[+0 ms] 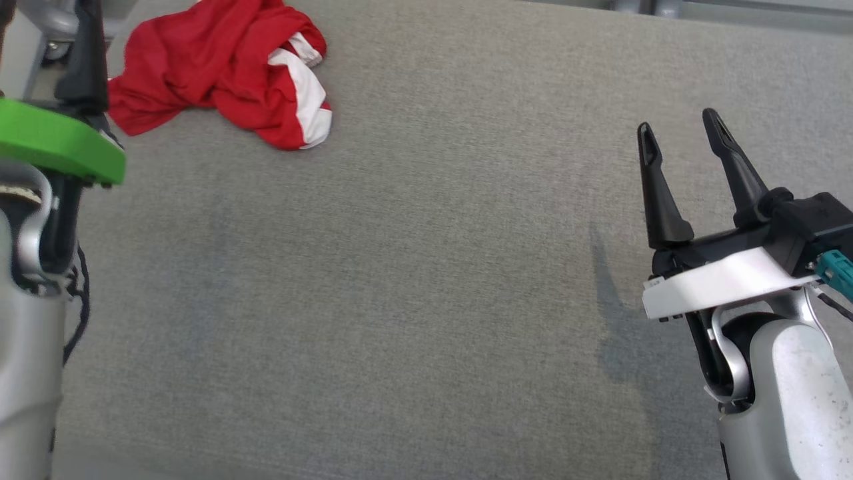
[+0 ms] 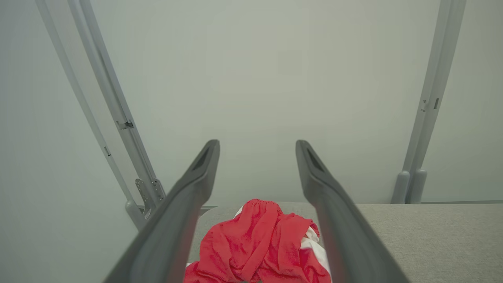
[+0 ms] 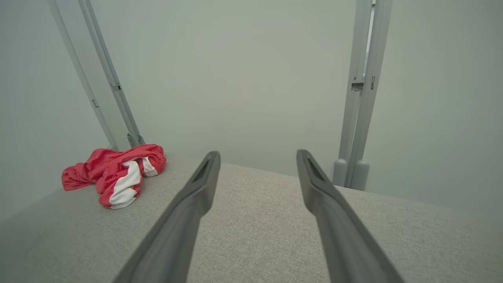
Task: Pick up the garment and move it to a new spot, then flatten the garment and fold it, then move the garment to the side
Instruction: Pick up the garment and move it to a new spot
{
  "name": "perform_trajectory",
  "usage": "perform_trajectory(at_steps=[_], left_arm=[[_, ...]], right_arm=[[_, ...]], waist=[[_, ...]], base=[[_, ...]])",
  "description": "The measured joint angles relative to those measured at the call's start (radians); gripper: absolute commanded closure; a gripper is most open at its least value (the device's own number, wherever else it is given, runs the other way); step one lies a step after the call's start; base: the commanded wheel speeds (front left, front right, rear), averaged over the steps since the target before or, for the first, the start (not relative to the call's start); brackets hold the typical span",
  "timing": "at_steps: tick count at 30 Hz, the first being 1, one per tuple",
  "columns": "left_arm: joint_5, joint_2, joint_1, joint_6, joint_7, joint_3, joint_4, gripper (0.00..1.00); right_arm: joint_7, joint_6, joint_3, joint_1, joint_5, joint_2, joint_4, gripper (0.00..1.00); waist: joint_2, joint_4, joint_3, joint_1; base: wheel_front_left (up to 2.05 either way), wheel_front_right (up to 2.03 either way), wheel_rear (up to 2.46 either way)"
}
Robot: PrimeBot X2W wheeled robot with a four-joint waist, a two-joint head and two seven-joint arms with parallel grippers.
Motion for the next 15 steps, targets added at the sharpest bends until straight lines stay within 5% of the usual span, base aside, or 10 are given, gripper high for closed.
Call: perform_trajectory(at_steps=[5,15], left_arm=[[-0.114,0.036,-0.178,-0.041,0.142,0.036,0.121,0.0],[-0.067,0.165,-0.341,-0.072,0.303,-0.033,0.307,0.0]], right_arm=[[0.002,0.0,0.005,-0.044,-0.016,0.0,-0.018,0.0],[-0.022,0.0,-0.034,-0.052,-0.024,-0.002,-0.039,0.0]], waist=[[0.0,-0.074,0.074,0.0],[0.0,-0.217,0.238,0.0001]], base=[[0.0,0.0,0.0],[0.0,0.0,0.0]])
